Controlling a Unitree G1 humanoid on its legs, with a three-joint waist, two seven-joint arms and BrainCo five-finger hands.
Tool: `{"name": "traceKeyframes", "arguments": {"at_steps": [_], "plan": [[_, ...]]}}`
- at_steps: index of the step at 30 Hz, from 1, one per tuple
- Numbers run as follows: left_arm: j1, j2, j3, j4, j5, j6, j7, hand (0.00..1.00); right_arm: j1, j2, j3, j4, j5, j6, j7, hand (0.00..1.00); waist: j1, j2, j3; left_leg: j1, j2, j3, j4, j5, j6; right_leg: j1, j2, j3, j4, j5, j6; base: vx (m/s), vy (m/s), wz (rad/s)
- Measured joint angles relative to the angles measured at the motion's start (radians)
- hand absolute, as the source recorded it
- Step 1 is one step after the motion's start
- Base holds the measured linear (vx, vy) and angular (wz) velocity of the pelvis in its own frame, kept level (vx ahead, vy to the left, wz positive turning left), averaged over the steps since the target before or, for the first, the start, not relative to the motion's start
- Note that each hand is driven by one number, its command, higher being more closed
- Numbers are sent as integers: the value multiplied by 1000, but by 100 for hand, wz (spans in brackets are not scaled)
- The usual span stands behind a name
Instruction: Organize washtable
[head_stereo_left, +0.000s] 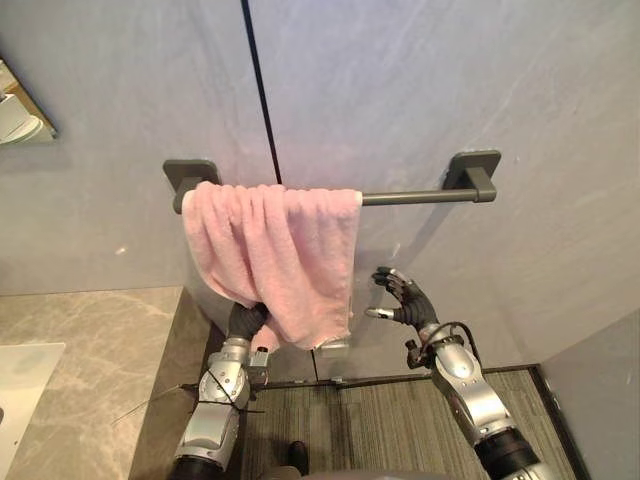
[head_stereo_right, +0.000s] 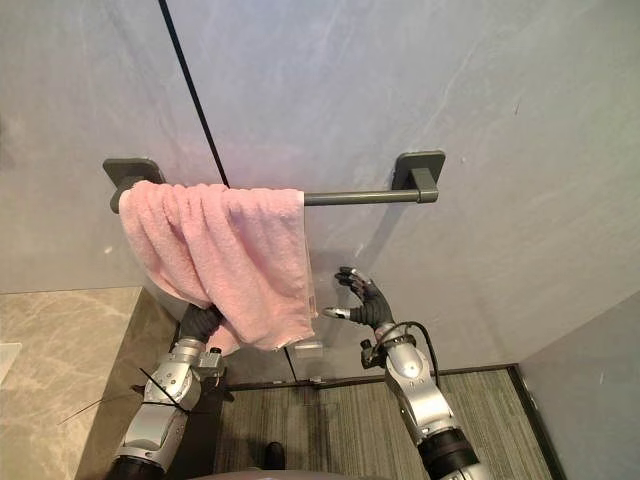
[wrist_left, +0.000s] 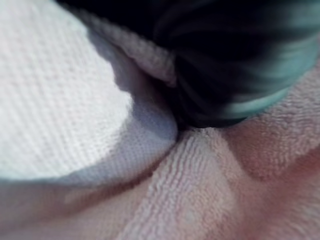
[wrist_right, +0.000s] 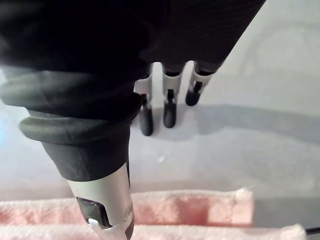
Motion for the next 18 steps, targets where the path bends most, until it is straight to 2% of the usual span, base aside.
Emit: {"name": "traceKeyframes", "arguments": {"at_steps": [2, 5, 13, 14, 18], "plan": [[0, -2, -7, 0, -1, -1, 0, 100, -32, 1, 32, 0, 12, 0, 14, 0, 2, 0, 0, -5, 2, -13, 0, 5, -1, 0, 3, -12, 4, 0, 0, -66, -23, 16], [0, -6, -9, 0, -1, -5, 0, 100, -64, 1, 77, 2, 23, 0, 32, 0, 23, 0, 0, -8, 9, -21, -1, 9, -4, -1, 8, -18, 6, 0, -1, -57, -26, 9], [0, -5, -19, 0, -3, -7, 1, 100, -156, 16, 156, 45, 48, -2, 36, 0, 34, 1, -2, -21, 10, -46, -1, 17, -4, 0, 10, -42, 6, 1, -1, -30, -16, 9], [-1, -5, -27, 0, -16, -7, 1, 100, -168, 25, 158, 64, 51, -3, 36, 100, 40, 0, -2, -21, 10, -46, -1, 18, -4, 0, 10, -42, 6, 1, -1, 0, 0, 0], [-3, -6, -41, 0, -22, -8, 1, 100, -213, 39, 183, 114, 68, -2, 33, 100, 57, 0, -2, -24, 10, -49, 0, 21, -5, 0, 11, -46, 4, 1, -2, -8, -9, 2]]}}
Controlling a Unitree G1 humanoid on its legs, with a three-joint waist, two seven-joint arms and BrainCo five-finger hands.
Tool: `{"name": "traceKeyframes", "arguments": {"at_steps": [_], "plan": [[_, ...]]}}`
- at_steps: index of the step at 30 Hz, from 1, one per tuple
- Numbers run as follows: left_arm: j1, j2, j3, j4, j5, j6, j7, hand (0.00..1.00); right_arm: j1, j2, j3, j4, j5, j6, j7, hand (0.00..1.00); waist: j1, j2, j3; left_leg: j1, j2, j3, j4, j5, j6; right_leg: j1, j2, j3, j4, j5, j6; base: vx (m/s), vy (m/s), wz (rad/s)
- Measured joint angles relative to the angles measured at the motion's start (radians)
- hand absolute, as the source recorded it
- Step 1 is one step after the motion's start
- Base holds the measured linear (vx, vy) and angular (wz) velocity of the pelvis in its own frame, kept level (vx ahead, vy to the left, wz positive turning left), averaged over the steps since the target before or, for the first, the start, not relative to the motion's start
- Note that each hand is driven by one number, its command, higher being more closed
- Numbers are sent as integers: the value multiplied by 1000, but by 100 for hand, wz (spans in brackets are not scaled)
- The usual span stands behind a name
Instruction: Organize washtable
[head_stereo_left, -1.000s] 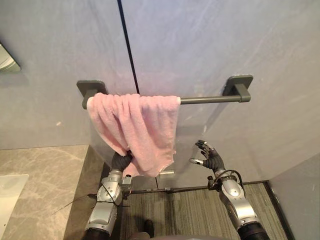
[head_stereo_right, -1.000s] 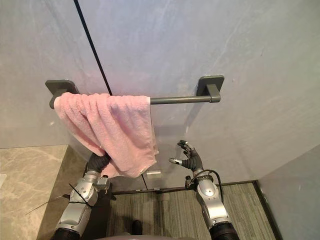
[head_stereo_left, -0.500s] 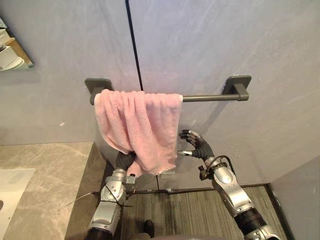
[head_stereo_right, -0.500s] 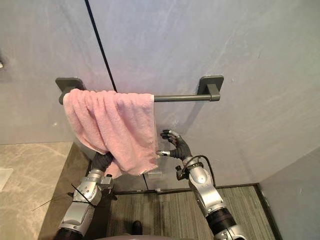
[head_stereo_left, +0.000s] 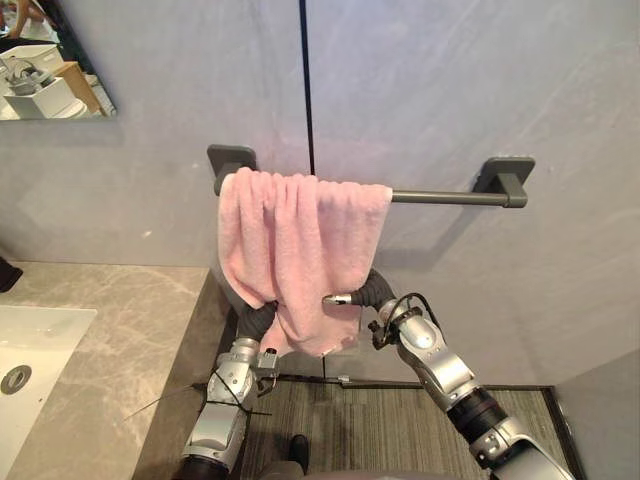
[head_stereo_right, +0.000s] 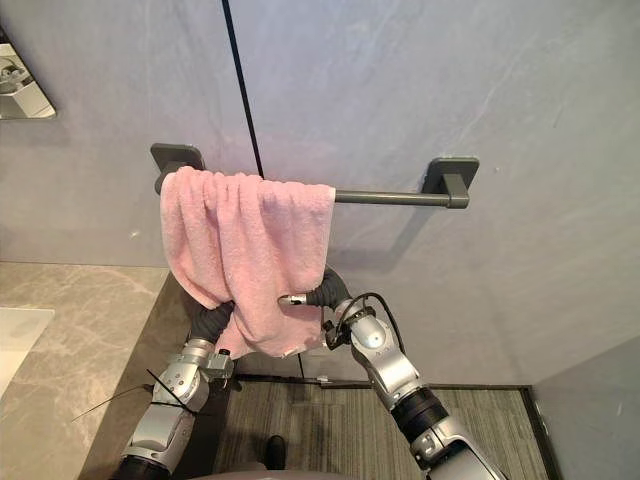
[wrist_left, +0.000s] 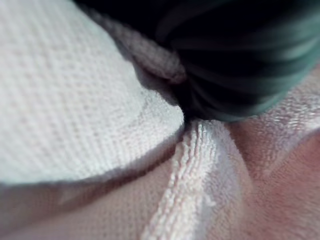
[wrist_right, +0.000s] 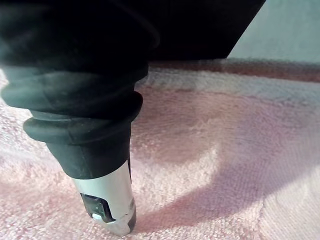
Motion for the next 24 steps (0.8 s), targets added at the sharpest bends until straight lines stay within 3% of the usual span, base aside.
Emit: {"name": "traceKeyframes", "arguments": {"at_steps": [4, 12, 24], "plan": [[-6, 0, -6, 0, -5, 0, 1, 100, -29, 10, 8, 10, 12, 0, -1, 100, 21, 0, 0, -1, 0, -1, 0, 0, 0, 0, 0, -1, -1, 0, 0, 0, 0, 0], [-24, 0, -6, -7, -8, 0, 4, 100, -42, 14, -5, 36, 30, 0, -3, 100, 22, -2, -1, -7, 0, -11, 0, 5, 1, 0, 1, -13, 0, 0, 0, -23, -14, 4], [-23, -34, -7, -41, 1, 0, -4, 100, 122, 43, -175, -96, -23, -3, -3, 100, 16, -13, -8, -1, 2, 2, -1, 4, 1, -2, -1, 0, 0, 0, 0, -2, -2, -2]]}}
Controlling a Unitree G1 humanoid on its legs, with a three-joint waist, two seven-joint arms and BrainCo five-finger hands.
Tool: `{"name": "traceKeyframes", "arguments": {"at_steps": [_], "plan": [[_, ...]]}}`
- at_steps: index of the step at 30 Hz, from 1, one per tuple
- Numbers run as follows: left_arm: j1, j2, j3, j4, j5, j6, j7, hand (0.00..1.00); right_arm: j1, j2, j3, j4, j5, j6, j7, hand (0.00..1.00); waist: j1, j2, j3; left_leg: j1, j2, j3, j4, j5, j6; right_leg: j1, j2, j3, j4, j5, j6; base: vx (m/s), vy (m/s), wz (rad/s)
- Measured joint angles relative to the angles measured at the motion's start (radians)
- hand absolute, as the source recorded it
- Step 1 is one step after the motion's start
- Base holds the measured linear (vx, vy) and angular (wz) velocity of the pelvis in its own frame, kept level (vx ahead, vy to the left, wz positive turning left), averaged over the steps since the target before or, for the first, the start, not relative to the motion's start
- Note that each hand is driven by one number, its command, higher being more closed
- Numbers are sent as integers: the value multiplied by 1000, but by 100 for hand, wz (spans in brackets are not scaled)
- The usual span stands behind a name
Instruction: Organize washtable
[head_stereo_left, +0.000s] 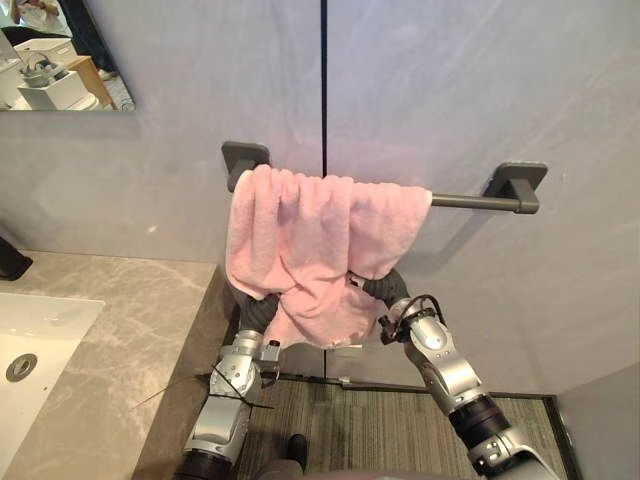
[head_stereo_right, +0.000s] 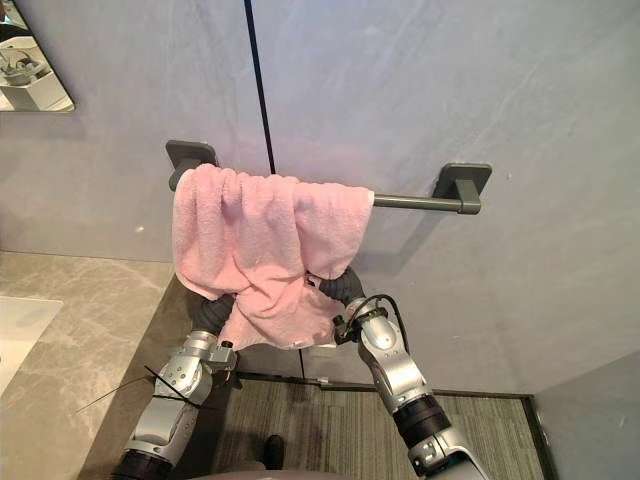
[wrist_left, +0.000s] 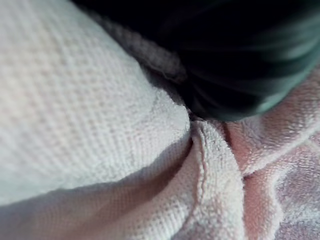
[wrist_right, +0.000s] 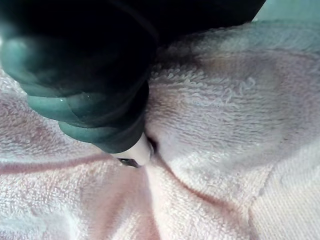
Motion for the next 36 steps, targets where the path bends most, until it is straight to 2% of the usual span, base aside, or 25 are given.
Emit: {"name": "traceKeyframes", "arguments": {"at_steps": [4, 18, 28, 36], "plan": [[2, -31, 6, -18, 1, 1, -11, 100, 14, 34, -40, 0, -9, -6, 0, 100, -20, 0, 0, 2, -5, 2, -1, 0, 0, -4, 1, 2, 9, 0, 0, 0, 0, -1], [5, -105, 18, -25, 1, 12, -43, 100, 101, 103, -129, -78, -38, -15, -2, 100, -52, 0, 0, 3, -7, 12, 0, 0, 0, -12, -4, 5, 10, 0, 1, -2, -2, -1], [5, -114, 10, -24, 1, 23, -44, 100, 118, 122, -155, -77, -59, -15, -3, 100, -77, 2, 0, 2, -8, 13, 0, -1, 0, -13, -4, 5, 9, 1, 2, 0, 0, 0], [-6, -116, -40, 32, 0, 34, -44, 100, 151, 122, -199, -75, -71, -15, -7, 100, -82, 26, -7, 1, -1, 23, -1, -11, -6, -16, -3, 24, 5, 0, 3, 0, -1, -2]]}}
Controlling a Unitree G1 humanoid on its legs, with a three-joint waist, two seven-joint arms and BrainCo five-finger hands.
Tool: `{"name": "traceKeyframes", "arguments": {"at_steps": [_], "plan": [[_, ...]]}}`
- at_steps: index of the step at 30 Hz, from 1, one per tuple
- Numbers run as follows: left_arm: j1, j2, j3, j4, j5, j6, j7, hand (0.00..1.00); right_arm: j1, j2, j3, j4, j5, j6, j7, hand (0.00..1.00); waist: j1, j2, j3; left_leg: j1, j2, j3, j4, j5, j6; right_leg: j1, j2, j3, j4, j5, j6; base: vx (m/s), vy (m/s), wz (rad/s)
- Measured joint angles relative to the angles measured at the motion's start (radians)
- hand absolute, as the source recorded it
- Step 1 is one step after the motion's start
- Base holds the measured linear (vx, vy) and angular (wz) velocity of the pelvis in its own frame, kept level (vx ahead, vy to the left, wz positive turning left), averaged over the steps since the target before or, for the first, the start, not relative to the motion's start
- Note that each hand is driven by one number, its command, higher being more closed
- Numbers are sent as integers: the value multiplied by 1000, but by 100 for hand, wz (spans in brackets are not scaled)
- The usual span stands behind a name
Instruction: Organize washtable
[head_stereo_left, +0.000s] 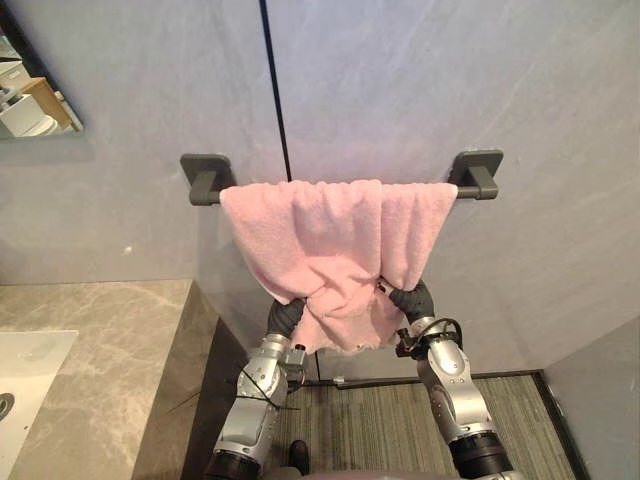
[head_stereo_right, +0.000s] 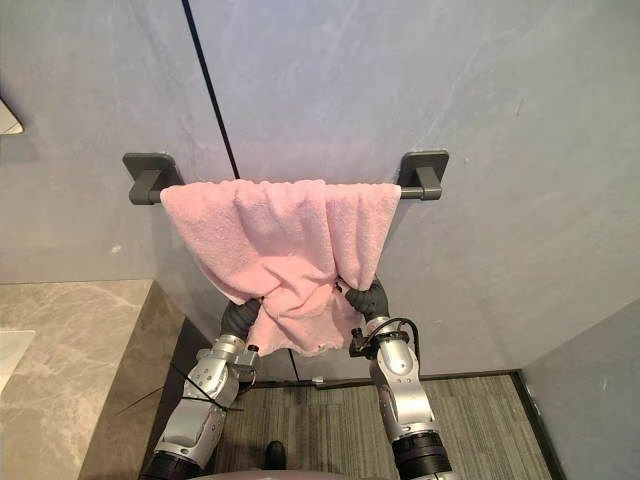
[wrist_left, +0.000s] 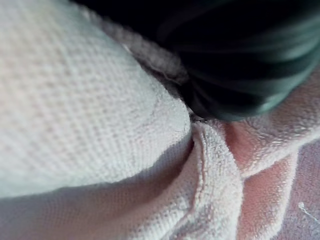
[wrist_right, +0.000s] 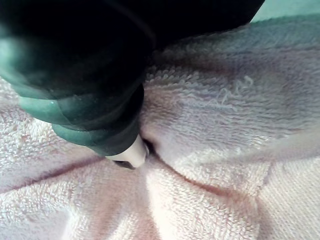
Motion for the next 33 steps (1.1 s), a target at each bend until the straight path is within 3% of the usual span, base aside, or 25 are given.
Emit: {"name": "traceKeyframes", "arguments": {"at_steps": [16, 17, 23, 26, 33], "plan": [[-7, -2, -16, 61, -15, 7, 0, 100, -18, 16, -12, 53, 0, -20, -15, 100, -16, 0, -1, 2, 0, 6, -5, 1, 2, 3, 0, 5, -5, 2, 2, -13, -5, 0], [-3, -2, -15, 61, -18, 7, 0, 0, -19, 20, -12, 57, 0, -20, -15, 0, -15, 0, -1, 2, 0, 6, -5, 1, 2, 4, 0, 5, -5, 2, 2, 0, 0, 0], [58, -5, 86, 86, -41, 7, 13, 0, -31, 28, -69, 120, -7, -27, -24, 0, -12, -4, 1, 7, -2, -7, -6, -1, -1, 21, -1, -11, -16, 1, 2, -2, -3, 5], [73, -2, 123, 108, -49, 7, 35, 0, -33, 26, -117, 134, -7, -29, -47, 0, 6, -7, 3, 7, -2, -11, -6, -1, 0, 23, 0, -18, -17, 1, 1, -11, -17, 7], [133, 11, 139, 110, -83, 11, 48, 0, 26, 25, -170, 195, -7, -5, -102, 0, 19, -29, 14, 12, -6, -21, -6, -1, 0, 40, -2, -26, -28, 1, 1, -4, -9, 4]]}}
